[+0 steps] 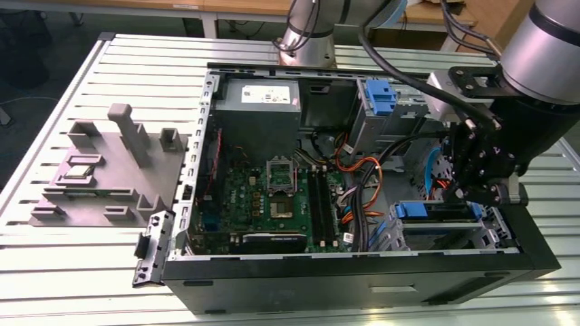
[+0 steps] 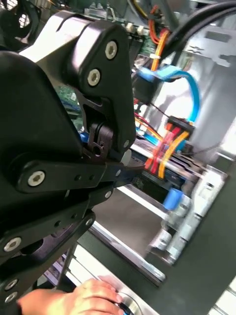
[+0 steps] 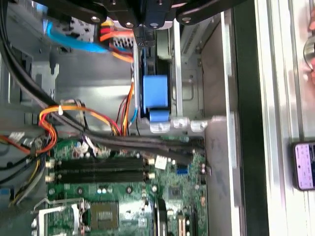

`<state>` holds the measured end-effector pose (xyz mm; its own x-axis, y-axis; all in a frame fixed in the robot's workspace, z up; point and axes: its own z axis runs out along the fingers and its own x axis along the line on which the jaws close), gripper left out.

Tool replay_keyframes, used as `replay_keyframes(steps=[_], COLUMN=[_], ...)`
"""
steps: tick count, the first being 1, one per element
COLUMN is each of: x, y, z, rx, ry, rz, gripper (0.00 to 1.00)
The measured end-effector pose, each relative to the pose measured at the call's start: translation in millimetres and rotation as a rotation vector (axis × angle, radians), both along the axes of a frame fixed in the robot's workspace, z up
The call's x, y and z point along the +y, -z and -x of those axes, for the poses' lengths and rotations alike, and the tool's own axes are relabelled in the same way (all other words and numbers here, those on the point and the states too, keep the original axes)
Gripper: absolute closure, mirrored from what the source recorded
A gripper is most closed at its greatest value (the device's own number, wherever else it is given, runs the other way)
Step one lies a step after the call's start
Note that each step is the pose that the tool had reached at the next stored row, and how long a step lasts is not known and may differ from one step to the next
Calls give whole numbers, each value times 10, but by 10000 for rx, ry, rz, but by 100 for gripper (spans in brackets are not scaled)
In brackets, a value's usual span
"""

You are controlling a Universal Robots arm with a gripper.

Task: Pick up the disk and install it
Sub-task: 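Insert the second disk wire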

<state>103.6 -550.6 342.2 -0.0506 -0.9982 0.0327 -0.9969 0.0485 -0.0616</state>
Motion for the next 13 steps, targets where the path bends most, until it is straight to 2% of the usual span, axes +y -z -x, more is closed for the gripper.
replay_keyframes(steps=[6,13], x=[0,1], y=[-1,-56], z=[7,8], rx=[2,42], ry=[-1,0], rz=[-1,-5], gripper=[90,90])
